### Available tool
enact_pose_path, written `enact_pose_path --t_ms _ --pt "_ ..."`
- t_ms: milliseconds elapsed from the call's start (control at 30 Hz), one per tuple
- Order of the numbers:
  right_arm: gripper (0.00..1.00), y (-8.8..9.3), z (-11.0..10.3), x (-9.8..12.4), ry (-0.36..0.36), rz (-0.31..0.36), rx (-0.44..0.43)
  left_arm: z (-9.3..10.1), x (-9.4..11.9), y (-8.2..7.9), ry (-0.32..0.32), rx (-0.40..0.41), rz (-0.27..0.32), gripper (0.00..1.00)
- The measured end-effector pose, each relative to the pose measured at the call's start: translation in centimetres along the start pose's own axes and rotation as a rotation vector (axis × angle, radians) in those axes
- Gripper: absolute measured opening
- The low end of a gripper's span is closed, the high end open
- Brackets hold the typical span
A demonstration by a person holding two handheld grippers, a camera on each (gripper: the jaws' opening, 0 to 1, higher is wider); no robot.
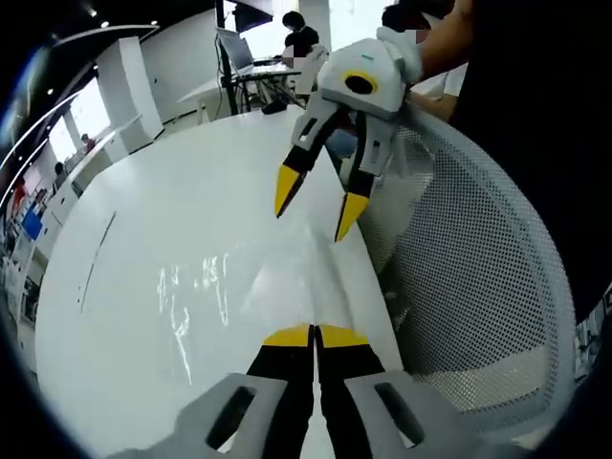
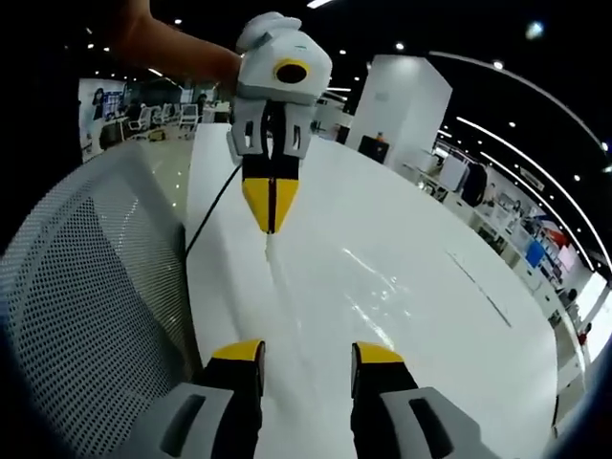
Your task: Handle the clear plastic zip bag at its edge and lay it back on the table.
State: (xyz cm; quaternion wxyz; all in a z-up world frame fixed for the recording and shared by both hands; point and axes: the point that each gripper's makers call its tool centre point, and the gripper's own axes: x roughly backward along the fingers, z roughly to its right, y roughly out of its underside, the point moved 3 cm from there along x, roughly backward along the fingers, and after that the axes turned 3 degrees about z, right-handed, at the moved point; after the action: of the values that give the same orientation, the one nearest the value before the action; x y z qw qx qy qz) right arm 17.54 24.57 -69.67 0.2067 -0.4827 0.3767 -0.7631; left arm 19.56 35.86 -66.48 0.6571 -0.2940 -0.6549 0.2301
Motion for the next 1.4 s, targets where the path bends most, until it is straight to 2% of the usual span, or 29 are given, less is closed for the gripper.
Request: enact_pose_path --t_ms 67,200,300,500,667,933,1133,1400 --pt "0.31 0.0 -0.1 -0.1 -0.005 -0.001 0.004 0.1 0.1 -0.5 0.004 -0.003 0.012 0.00" --pt "0.19 -0.1 0.0 -0.2 -0.004 0.001 0.014 0.1 0.3 -1.2 0.008 0.000 0.035 0.00" --pt "0.14 -0.2 0.1 -0.2 0.000 0.003 0.013 0.1 0.4 -1.5 0.011 0.006 0.048 0.00" --pt "0.04 -0.3 0.2 -0.1 0.007 0.009 0.018 -0.2 0.6 -1.2 0.001 0.016 0.049 0.00" --pt "0.01 -0.5 0.2 -0.2 0.008 0.013 0.017 -0.5 0.8 -1.0 -0.011 0.027 0.052 0.00" --pt "0.00 -1.0 0.2 -0.3 0.008 0.017 0.022 -0.6 0.4 0.4 -0.039 -0.022 0.006 0.01" --pt "0.00 -0.9 0.1 -0.4 0.000 0.011 0.017 -0.3 0.4 0.5 -0.036 -0.043 0.003 0.13" --pt "0.00 -1.0 0.2 -0.4 -0.001 0.013 0.025 -0.3 0.2 0.5 -0.051 -0.082 -0.004 0.11"
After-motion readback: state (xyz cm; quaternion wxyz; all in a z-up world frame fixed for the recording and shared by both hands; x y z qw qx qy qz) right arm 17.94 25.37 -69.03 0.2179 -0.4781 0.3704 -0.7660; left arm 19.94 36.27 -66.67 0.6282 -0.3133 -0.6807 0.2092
